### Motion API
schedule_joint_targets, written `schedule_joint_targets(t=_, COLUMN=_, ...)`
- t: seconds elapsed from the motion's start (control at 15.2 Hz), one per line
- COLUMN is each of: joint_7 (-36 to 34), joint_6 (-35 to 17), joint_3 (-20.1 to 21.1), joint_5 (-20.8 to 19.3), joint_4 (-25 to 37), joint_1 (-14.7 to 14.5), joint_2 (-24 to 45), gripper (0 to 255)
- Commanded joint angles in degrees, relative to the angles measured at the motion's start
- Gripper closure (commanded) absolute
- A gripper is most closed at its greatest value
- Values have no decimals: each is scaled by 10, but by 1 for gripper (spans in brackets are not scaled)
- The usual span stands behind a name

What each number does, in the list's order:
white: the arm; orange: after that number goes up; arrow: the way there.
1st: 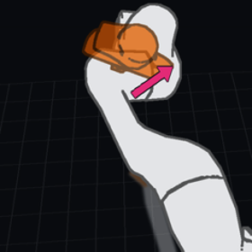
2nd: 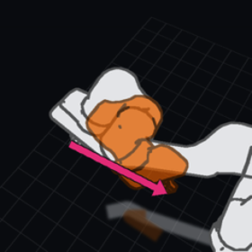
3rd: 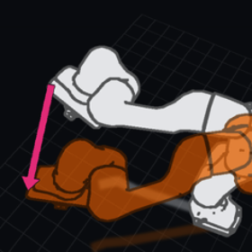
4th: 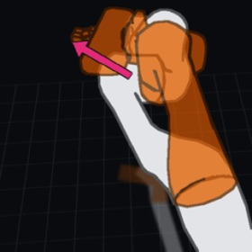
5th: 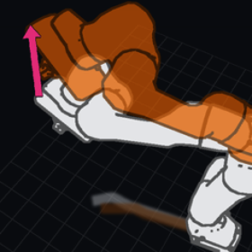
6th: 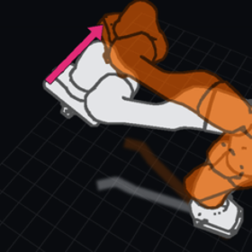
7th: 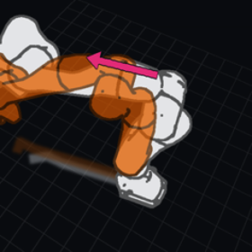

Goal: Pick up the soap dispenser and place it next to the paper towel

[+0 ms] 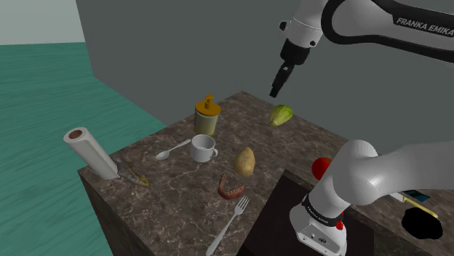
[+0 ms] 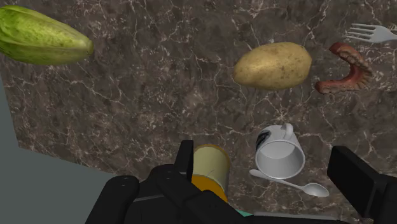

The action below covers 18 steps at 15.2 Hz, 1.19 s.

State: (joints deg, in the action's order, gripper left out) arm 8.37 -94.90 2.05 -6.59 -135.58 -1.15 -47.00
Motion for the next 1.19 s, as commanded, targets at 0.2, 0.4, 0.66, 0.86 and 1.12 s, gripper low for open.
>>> schedule_joint_targets(t=0.2, joint_7=2, joint_6=-55, joint_3=-12, joint_5=3, joint_4=1, joint_1=3, joint_2=52, gripper=0)
schedule_joint_targets(t=0.4, joint_7=5, joint_6=-107, joint_3=-24, joint_5=7, joint_4=10, joint_1=4, joint_2=109, gripper=0)
schedule_joint_targets(t=0.66, joint_7=12, joint_6=-170, joint_3=-38, joint_5=17, joint_4=32, joint_1=5, joint_2=190, gripper=0)
schedule_joint_targets(t=0.86, joint_7=19, joint_6=-212, joint_3=-49, joint_5=28, joint_4=58, joint_1=4, joint_2=252, gripper=0)
schedule_joint_targets(t=1.12, joint_7=33, joint_6=-257, joint_3=-61, joint_5=48, joint_4=102, joint_1=2, joint_2=338, gripper=0)
